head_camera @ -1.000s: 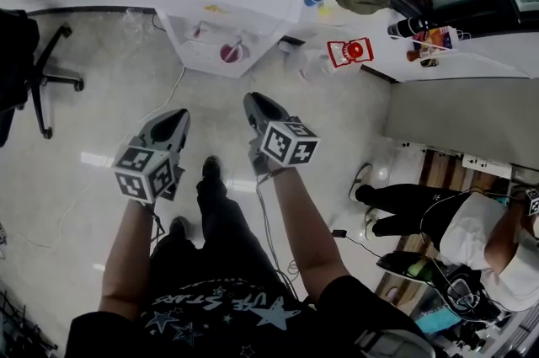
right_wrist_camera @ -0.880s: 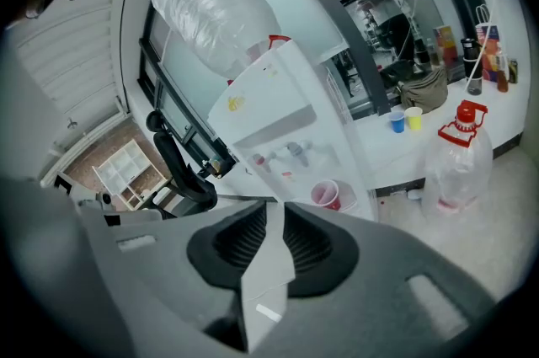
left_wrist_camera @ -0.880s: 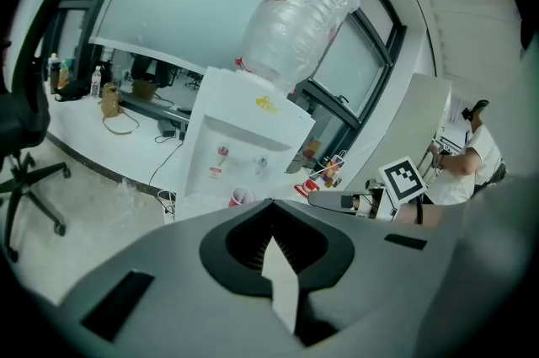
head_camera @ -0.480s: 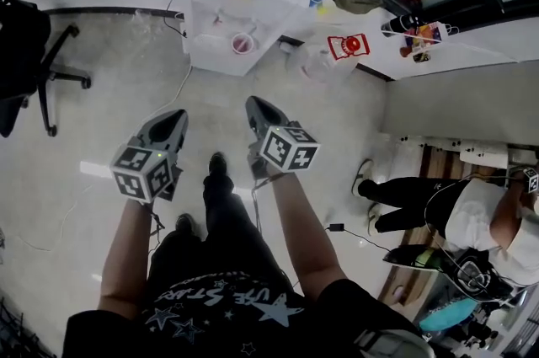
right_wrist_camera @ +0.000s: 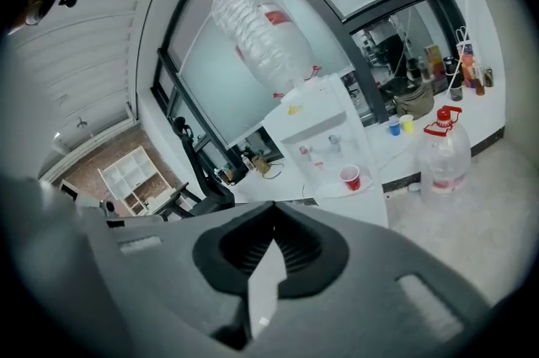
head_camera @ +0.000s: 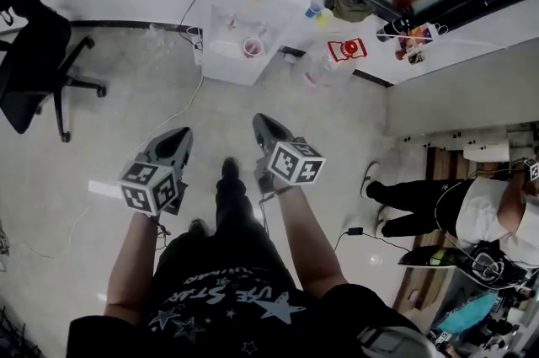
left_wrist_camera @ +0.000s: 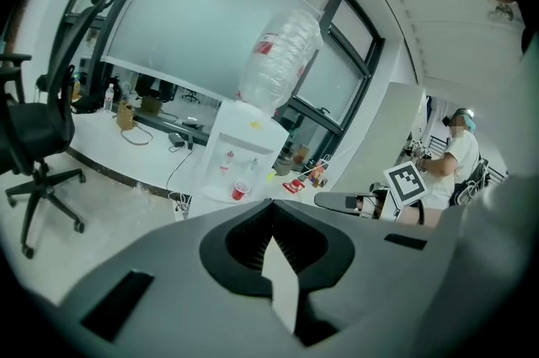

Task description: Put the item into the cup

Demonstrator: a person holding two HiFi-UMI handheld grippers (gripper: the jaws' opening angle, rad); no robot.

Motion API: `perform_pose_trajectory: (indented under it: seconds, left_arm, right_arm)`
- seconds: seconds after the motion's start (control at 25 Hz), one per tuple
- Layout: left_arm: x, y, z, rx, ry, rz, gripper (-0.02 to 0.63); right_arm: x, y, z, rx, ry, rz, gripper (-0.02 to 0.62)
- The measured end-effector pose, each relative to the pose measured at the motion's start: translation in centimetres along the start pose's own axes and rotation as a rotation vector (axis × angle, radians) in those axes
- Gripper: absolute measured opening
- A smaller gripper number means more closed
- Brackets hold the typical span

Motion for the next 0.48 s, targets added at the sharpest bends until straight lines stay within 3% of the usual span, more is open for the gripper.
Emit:
perform_pose_trajectory:
  seconds: [0.48]
  left_arm:
    - [-4.2, -0.7, -8.6, -0.063, -0.078, 0.087, 0.006]
  right_arm:
    - [8.5, -1.2, -8.3, -0.091, -0.006, -0.082, 0.0]
Point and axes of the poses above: the fingertips, and each gripper's own axes: z forward along the fingers, x to its left, y out of its top, the point moved 8 cm from there along -z, backward along the fingers, and after that the axes turned 4 degrees about -z, right-handed, at the moved point
